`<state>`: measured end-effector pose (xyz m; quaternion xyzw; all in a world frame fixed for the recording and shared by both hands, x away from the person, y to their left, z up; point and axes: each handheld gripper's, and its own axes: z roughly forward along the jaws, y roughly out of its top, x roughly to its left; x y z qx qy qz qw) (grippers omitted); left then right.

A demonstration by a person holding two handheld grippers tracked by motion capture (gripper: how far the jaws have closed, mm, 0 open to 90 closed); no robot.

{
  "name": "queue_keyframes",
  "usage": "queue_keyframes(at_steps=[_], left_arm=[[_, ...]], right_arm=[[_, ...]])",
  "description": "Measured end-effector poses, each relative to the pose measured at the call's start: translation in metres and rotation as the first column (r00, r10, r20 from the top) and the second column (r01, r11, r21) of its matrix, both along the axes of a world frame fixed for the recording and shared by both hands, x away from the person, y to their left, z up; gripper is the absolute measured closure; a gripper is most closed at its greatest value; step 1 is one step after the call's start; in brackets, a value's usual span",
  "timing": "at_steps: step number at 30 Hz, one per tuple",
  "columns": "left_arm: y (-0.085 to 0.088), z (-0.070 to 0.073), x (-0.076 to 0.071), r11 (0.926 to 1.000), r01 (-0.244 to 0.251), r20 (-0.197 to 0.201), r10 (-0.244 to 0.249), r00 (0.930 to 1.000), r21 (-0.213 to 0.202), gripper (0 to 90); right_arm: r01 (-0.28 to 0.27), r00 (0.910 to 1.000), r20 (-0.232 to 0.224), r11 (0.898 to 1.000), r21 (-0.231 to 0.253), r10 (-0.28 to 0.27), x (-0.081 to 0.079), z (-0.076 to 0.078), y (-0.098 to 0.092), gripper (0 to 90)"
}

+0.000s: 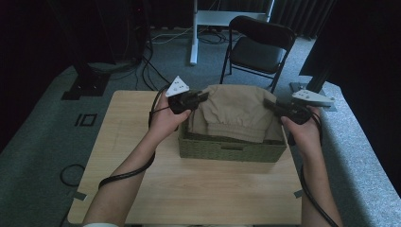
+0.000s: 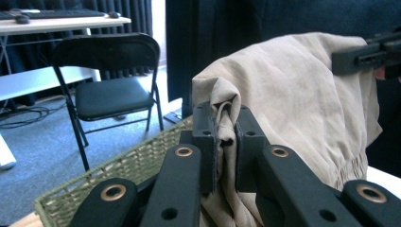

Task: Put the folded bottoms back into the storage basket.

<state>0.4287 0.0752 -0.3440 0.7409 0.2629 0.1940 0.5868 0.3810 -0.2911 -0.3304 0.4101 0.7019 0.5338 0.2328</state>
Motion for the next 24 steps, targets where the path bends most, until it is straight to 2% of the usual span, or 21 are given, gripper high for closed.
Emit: queue_keyframes(at_steps=[4, 7, 9, 14, 16, 21, 22, 24], left_arm=[[0.0, -0.009, 0.013, 0.9997, -0.001, -0.017, 0.001, 0.9999, -0.024, 83.7], [-0.002, -0.023, 0.022, 0.9987, -0.009, -0.057, 0.006, 0.9984, -0.05, 83.8], [-0.004, -0.032, 0.027, 0.9991, -0.017, -0.065, 0.014, 0.9978, -0.04, 83.9], [-0.009, -0.057, 0.041, 0.9991, -0.033, -0.104, 0.03, 0.9941, -0.025, 83.9], [-0.012, -0.065, 0.046, 0.9991, -0.035, -0.111, 0.032, 0.9933, -0.025, 83.8], [-0.02, -0.079, 0.053, 0.999, -0.038, -0.143, 0.035, 0.9892, -0.023, 83.9], [-0.022, -0.082, 0.054, 0.9993, -0.034, -0.153, 0.031, 0.9878, -0.017, 83.8], [-0.025, -0.087, 0.056, 0.9994, -0.034, -0.147, 0.035, 0.9885, 0.007, 83.9]], right_arm=[[0.029, 0.9996, -0.007, 0.999, -0.015, -0.029, 0.016, -0.007, 0.002, 81.0], [0.039, 0.9988, -0.029, 0.999, 0.016, -0.039, 0.029, -0.016, -0.001, 81.1], [0.05, 0.9977, -0.048, 0.998, 0.031, -0.048, 0.037, -0.024, -0.002, 81.0], [0.072, 0.9931, -0.094, 0.997, 0.012, -0.071, 0.055, -0.051, -0.003, 81.0], [0.082, 0.9914, -0.105, 0.996, 0.032, -0.078, 0.06, -0.062, -0.005, 81.0], [0.111, 0.9846, -0.141, 0.993, 0.044, -0.104, 0.071, -0.088, -0.01, 81.0], [0.117, 0.9831, -0.146, 0.992, 0.043, -0.11, 0.072, -0.091, -0.011, 81.0], [0.125, 0.9802, -0.159, 0.992, 0.03, -0.119, 0.075, -0.098, -0.012, 81.0]])
